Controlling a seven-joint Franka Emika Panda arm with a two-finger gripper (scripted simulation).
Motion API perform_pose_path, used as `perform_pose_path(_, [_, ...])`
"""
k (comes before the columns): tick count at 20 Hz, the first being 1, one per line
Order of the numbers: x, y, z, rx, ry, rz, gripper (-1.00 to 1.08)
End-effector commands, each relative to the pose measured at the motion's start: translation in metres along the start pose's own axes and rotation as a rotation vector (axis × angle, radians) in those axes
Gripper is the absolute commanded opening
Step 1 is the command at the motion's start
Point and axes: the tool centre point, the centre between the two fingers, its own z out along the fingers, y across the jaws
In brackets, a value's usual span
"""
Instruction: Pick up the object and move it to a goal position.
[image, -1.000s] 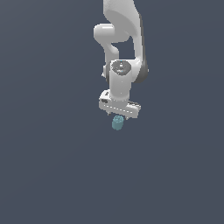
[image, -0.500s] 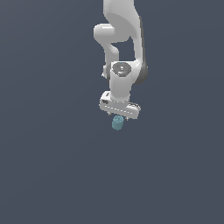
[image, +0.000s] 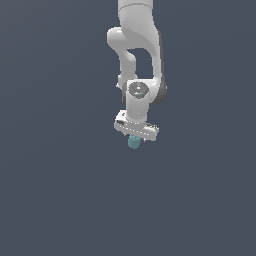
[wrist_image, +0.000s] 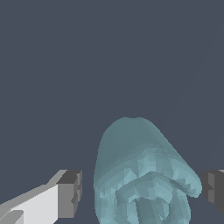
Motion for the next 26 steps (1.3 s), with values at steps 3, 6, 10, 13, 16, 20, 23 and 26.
perform_pose_path(3, [0.001, 0.000, 0.004, 0.001, 0.001, 0.001, -1.00])
perform_pose_path(6, [0.001, 0.000, 0.004, 0.001, 0.001, 0.001, -1.00])
perform_pose_path(10, [0.001, 0.000, 0.004, 0.001, 0.001, 0.001, -1.00])
perform_pose_path(13, [0.001, -0.001, 0.003, 0.001, 0.003, 0.000, -1.00])
perform_pose_path(16, [0.002, -0.001, 0.001, 0.001, 0.003, 0.000, -1.00])
perform_pose_path(20, [0.004, -0.005, -0.010, 0.001, 0.003, 0.000, -1.00])
perform_pose_path(23, [0.006, -0.009, -0.023, 0.001, 0.003, 0.000, -1.00])
perform_pose_path(26, [0.010, -0.015, -0.040, 0.001, 0.003, 0.000, -1.00])
